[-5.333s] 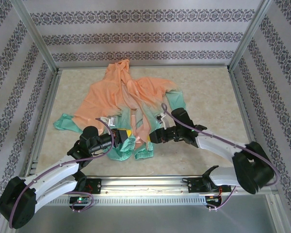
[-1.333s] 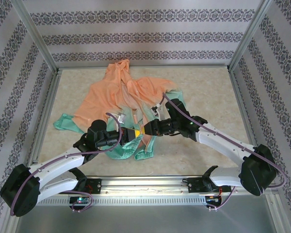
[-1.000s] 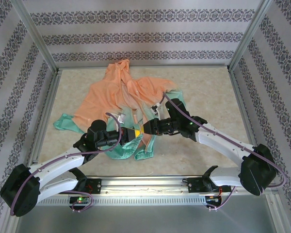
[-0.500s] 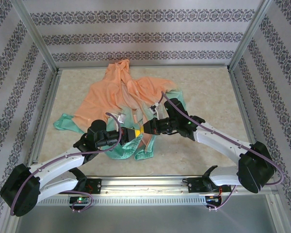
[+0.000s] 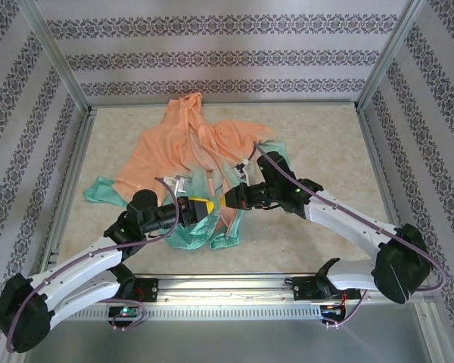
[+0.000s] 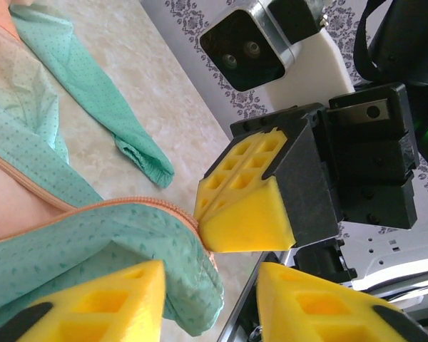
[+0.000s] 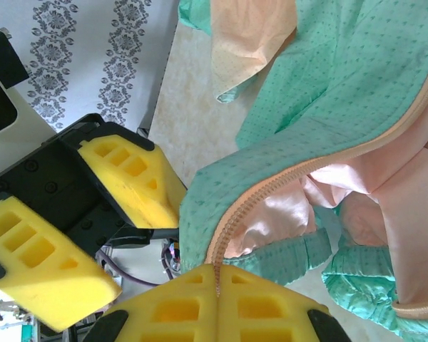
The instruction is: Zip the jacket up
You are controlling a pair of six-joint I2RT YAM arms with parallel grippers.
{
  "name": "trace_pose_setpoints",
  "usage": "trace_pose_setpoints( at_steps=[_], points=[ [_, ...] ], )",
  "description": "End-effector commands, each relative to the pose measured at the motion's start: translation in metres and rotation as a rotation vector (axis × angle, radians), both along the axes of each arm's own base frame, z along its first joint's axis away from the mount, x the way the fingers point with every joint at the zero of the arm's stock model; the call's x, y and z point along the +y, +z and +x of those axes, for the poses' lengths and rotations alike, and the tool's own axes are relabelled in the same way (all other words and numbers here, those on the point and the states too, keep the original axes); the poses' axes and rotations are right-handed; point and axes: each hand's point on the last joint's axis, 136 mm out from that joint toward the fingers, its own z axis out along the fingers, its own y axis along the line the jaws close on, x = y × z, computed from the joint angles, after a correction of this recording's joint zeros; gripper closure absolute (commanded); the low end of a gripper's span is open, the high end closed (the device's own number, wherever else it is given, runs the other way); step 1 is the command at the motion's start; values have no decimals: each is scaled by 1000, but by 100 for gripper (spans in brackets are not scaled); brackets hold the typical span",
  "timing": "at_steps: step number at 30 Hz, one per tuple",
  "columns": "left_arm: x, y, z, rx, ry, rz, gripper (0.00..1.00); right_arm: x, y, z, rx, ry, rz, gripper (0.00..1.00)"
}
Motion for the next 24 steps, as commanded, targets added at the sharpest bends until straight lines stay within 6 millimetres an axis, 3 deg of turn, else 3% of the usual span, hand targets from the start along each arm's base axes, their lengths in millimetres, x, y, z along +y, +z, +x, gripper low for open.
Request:
trace_pose_setpoints(
  at_steps=[1,5,13,24],
  points=[
    [0,0,-2,34,0,13,70,3,13,-3,-14,12,14,100],
    [-3,11,-5,86,-3,40,78,8,17,-7,-3,32,27,100],
    [-9,13,-8,177,32,82,78,11,22,-12,13,46,47,100],
    [-16,-4,-11,247,55,42,70,10,16,-16,39,50,37,100]
  ],
)
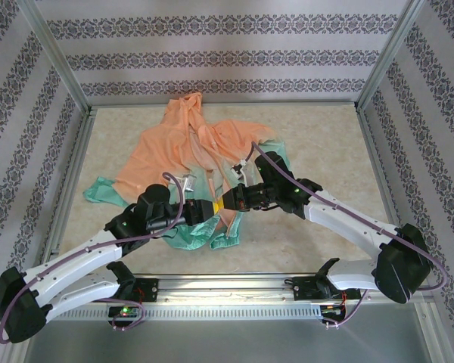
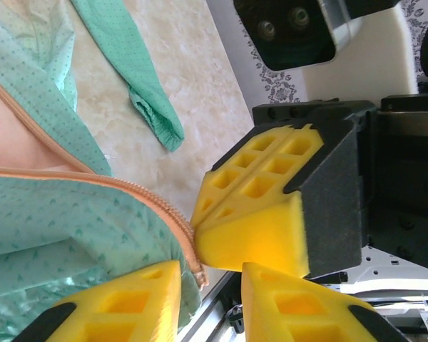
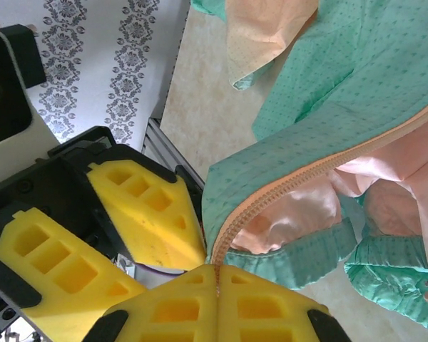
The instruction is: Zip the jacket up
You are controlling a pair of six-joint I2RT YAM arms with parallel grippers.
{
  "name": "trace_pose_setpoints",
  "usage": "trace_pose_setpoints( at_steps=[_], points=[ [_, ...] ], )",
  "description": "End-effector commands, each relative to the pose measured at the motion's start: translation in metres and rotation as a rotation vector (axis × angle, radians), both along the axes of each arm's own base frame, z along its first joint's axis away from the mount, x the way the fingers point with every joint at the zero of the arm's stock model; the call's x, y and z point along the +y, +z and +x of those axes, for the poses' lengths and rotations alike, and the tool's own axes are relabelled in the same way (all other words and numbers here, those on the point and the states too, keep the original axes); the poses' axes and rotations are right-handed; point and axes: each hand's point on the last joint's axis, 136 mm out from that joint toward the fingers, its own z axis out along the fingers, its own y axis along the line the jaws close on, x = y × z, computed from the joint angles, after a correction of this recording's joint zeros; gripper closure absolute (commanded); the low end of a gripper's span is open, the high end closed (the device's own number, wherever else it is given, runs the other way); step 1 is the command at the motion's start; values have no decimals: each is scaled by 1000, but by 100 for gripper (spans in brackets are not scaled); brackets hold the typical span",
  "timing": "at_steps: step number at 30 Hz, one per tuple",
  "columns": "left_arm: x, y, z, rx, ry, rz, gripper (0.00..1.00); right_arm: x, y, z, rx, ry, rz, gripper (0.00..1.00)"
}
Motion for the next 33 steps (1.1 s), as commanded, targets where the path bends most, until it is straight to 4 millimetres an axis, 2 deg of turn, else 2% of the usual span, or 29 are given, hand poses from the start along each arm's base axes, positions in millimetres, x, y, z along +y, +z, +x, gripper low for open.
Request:
trace_pose_setpoints(
  at_steps=[1,6,16,22,33],
  points=[
    [-1,-3,-2,26,22,-32,69,4,9,-7,8,24,21,100],
    [2,-12,-4,45,40,-31,67,4,8,-7,14,23,25,100],
    [-2,1,-1,-2,44,-163,69,5,2,-8,31,20,29,100],
    [-2,3,-2,-9,45,-204,72,5,-2,-8,43,22,25,100],
    [1,2,-3,-13,53,-221,70,7,-6,-9,52,30,26,100]
  ],
)
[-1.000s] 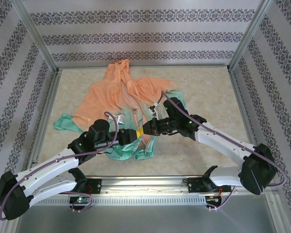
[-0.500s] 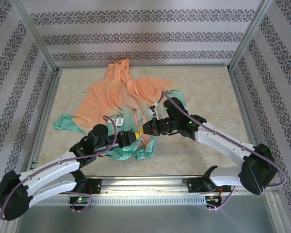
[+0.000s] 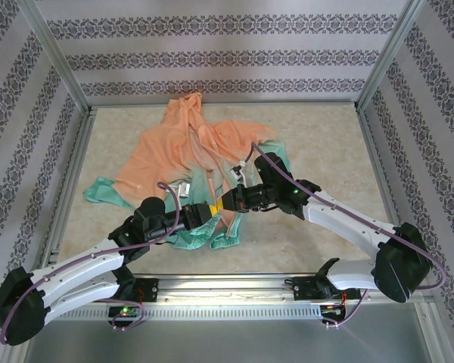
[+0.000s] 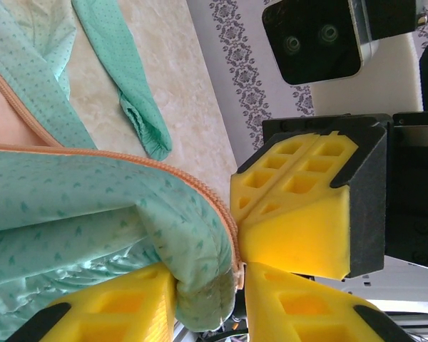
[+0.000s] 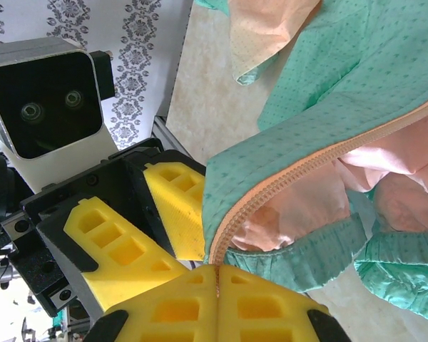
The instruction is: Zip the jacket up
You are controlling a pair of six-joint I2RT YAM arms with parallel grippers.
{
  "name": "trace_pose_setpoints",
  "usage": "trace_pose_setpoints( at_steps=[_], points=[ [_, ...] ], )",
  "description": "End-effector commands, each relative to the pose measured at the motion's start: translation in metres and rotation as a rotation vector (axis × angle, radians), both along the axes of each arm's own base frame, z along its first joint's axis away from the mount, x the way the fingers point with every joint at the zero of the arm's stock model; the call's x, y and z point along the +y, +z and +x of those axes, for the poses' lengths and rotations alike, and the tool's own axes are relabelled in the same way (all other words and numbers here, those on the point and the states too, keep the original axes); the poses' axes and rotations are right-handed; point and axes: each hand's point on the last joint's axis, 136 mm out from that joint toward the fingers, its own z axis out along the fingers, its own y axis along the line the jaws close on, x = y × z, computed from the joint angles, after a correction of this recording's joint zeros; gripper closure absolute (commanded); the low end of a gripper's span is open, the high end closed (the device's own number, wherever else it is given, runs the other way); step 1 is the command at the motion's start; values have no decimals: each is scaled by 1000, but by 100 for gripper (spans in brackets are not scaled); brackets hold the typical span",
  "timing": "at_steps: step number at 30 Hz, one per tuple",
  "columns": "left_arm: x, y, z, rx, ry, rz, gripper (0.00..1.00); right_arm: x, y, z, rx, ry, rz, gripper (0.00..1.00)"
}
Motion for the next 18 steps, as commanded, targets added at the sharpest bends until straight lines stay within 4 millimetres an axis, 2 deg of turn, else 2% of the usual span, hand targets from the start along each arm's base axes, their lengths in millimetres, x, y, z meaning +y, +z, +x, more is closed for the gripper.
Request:
trace_pose_setpoints(
  at_steps=[1,9,13,16,17,18],
  points=[
    [-3,16,-2,-45,-6,-61,71,3,-3,-5,14,24,12,100],
    [-2,15,-4,-52,-12,-68,86,3,-3,-6,11,26,13,100],
    [-3,15,-6,-62,-25,-74,99,3,-1,-5,7,24,14,100],
    [-1,15,-6,-74,-20,-87,100,3,1,-5,-1,27,17,100],
    [0,15,-6,-75,-15,-90,100,3,2,-5,-2,24,15,98],
    [1,14,-6,-77,-12,-91,100,2,2,-4,-6,21,13,92]
  ],
)
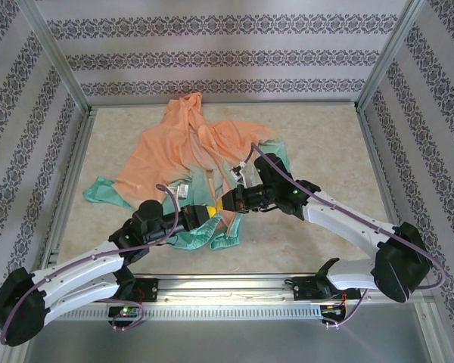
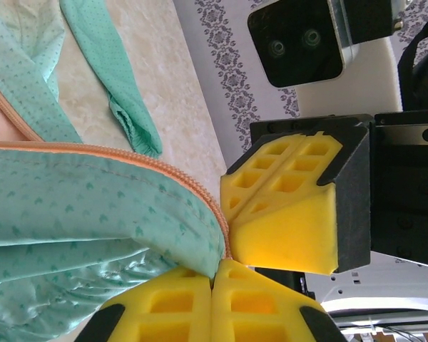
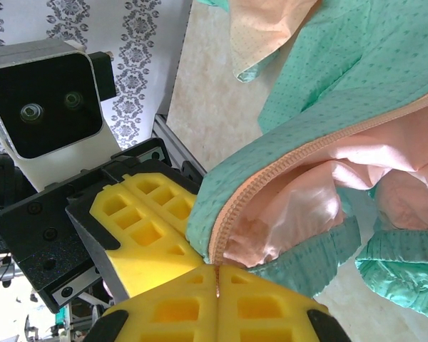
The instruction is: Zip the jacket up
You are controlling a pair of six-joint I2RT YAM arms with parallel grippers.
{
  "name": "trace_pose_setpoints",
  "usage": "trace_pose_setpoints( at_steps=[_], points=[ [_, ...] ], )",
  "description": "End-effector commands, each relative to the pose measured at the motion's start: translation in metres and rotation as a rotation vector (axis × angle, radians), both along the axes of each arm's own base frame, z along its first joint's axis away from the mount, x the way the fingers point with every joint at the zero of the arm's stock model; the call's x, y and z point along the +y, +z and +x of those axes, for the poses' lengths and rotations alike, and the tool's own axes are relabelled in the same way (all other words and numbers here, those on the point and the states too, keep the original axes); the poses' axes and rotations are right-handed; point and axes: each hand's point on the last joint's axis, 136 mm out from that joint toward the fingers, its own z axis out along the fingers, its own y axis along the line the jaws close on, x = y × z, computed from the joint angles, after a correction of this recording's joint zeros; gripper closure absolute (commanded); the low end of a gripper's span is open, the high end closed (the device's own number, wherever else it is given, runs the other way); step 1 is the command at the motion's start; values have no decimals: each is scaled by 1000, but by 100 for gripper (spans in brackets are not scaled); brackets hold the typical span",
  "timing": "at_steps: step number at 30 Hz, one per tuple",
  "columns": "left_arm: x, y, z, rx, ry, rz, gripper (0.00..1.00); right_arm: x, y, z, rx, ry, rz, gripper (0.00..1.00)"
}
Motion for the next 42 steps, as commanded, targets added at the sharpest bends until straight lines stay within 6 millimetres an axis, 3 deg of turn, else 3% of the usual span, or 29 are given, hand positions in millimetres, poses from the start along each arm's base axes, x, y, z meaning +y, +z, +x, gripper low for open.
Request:
trace_pose_setpoints(
  at_steps=[1,4,8,11,18,25,31,36,42],
  points=[
    [1,13,-3,-55,-4,-48,100,1,4,-3,-15,14,10,85],
    [4,13,-2,-64,6,-54,100,-6,5,2,-29,-15,-2,68],
    [9,13,-3,-75,16,-59,100,-19,-6,5,-56,-62,-71,63],
    [12,12,-4,-85,23,-60,100,-28,-26,2,-63,-100,-136,62],
    [23,4,-5,-90,48,21,100,-42,-96,-17,-66,-148,-351,64],
    [27,6,-7,-117,52,44,100,-44,-122,-24,-245,-135,-422,57],
    [29,5,-12,-102,41,21,100,-60,-149,-31,-424,-31,-524,55],
    [37,2,-15,-98,68,30,100,-57,-157,-34,-505,15,-503,55],
    [38,-1,-11,-101,85,47,100,-48,-152,-37,-593,39,-441,55]
  ],
)
